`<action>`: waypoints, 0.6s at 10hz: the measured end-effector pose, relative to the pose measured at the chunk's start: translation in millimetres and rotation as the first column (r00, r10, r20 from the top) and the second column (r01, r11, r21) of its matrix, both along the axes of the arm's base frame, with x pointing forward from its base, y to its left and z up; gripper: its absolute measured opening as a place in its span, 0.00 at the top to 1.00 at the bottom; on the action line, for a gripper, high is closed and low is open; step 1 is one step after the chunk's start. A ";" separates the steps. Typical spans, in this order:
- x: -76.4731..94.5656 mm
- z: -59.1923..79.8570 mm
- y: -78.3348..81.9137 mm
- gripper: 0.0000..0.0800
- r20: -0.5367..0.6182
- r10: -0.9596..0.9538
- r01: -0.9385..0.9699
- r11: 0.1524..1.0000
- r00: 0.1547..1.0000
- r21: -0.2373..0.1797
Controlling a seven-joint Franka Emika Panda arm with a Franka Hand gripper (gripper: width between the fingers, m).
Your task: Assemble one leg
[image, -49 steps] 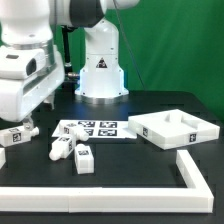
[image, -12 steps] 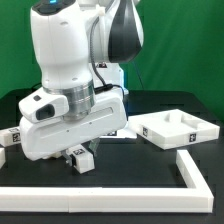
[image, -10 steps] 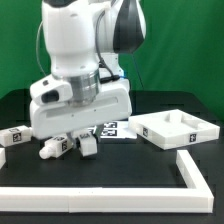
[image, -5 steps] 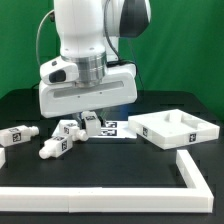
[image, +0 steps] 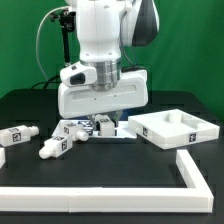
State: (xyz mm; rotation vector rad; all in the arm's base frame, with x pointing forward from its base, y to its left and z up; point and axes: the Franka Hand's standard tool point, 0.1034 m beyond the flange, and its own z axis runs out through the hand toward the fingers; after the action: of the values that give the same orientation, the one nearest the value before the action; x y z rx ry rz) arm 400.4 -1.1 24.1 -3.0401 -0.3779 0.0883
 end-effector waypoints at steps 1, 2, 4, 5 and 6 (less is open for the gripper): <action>-8.2 -9.6 0.8 0.64 0.002 -0.002 0.002 1.000 1.000 0.001; -11.5 -14.7 1.7 0.64 -0.008 -0.002 0.002 1.000 1.000 0.003; -10.8 -16.5 4.0 0.64 -0.008 0.002 -0.001 1.000 1.000 0.004; -10.9 -16.5 3.9 0.64 -0.008 0.005 -0.005 1.000 1.000 0.004; -11.1 -16.7 3.9 0.64 -0.008 0.005 -0.005 1.000 1.000 0.005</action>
Offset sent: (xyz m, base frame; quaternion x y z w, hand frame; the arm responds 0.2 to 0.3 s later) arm 0.0089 0.0041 -0.0115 -0.0045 0.0063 0.0206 0.9998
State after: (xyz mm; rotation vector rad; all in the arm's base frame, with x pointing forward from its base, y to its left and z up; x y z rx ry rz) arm 389.4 2.8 7.4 -3.0335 -0.3847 0.0998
